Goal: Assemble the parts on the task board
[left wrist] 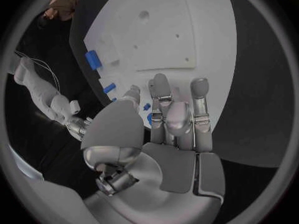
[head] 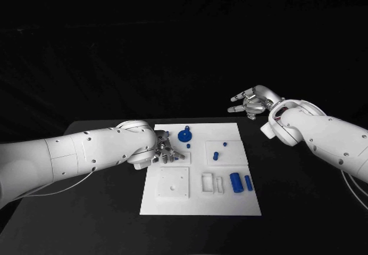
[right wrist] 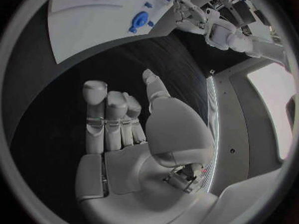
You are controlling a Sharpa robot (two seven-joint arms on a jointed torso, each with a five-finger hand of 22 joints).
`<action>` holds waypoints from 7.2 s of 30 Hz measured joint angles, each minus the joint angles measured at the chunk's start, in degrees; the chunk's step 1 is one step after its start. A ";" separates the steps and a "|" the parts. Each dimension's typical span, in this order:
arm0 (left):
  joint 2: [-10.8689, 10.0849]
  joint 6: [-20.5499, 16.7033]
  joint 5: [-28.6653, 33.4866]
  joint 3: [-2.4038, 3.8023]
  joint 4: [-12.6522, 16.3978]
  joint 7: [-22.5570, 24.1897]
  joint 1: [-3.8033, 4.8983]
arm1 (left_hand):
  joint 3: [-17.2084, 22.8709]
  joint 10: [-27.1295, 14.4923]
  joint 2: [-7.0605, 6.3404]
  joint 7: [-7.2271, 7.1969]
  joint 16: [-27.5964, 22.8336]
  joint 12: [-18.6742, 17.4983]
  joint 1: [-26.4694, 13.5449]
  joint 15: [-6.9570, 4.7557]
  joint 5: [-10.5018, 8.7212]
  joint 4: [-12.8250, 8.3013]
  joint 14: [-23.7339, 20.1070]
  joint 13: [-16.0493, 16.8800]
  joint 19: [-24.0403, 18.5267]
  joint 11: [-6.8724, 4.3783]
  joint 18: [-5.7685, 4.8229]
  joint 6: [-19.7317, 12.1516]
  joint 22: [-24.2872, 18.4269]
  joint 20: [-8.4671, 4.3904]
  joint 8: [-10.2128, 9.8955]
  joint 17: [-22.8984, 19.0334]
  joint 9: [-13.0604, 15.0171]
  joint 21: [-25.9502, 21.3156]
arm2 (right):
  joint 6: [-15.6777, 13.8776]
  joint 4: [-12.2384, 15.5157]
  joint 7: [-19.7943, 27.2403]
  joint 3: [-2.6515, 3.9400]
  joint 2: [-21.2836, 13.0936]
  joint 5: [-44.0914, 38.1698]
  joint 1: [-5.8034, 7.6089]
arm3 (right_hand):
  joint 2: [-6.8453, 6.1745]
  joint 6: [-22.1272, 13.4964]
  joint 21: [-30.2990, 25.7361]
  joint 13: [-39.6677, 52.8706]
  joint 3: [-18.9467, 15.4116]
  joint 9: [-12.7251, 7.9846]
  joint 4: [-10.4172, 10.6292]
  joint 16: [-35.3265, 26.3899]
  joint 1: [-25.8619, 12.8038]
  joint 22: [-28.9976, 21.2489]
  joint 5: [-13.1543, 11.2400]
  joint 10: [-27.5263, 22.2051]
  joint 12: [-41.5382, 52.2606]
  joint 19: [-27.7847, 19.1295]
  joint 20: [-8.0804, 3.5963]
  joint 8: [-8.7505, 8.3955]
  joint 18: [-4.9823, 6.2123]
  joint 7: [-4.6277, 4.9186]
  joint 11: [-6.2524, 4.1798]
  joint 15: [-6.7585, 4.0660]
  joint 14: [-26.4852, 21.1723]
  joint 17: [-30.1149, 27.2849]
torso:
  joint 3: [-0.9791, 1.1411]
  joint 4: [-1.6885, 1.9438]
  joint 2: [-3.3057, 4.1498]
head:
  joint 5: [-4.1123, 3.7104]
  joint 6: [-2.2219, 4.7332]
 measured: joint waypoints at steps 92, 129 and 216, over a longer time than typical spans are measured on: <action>10.49 11.77 3.51 4.87 -31.80 4.96 2.61 | -5.63 0.01 8.18 5.41 -3.96 -10.69 5.44 1.85 11.13 -11.73 -5.10 4.36 -1.04 2.48 0.93 -12.79 -0.02 2.25 0.12 -10.78 -46.24 -4.83 | -0.45 1.41 -0.12 0.11 -0.93 -0.24 -0.12 | 0.00 0.01 0.00 -0.15 0.17 0.00 0.18 0.01 0.00 0.00 0.88 0.01 0.01 0.00 0.00 0.00 -0.02 -0.02 -0.01 0.00 0.00 0.01 | -0.16 -2.03 2.56 | 1.10 2.77; 10.53 9.62 6.67 4.85 -31.62 6.87 2.35 | 11.19 0.24 11.23 5.35 -3.10 -9.53 10.27 1.55 6.03 -18.25 -3.97 3.06 -0.82 2.28 0.92 -11.45 0.01 2.04 0.58 -9.21 -44.24 -3.52 | -0.25 0.85 -0.17 0.12 -0.29 -0.28 -0.11 | 0.00 0.02 0.00 -0.14 0.17 0.00 0.17 0.01 0.00 0.00 0.88 0.01 0.01 0.00 0.00 0.00 -0.02 -0.02 -0.01 0.00 0.00 0.01 | -0.21 -1.97 2.56 | 1.08 2.66; -9.29 -9.61 2.78 0.07 7.24 2.19 -0.32 | 22.01 0.61 7.33 6.43 1.96 0.30 -0.30 0.37 17.98 -21.56 0.31 4.66 0.20 1.02 0.92 -10.36 0.00 1.02 0.11 0.35 -23.37 -0.83 | 1.05 0.08 -0.46 0.11 -0.91 -0.29 -0.57 | 0.22 0.18 0.00 -0.17 0.17 0.00 0.17 -0.22 -0.22 0.00 4.21 -0.20 0.01 0.00 0.00 0.00 -0.02 -0.20 -0.22 0.00 0.00 0.01 | -0.24 -0.99 1.36 | 2.25 1.58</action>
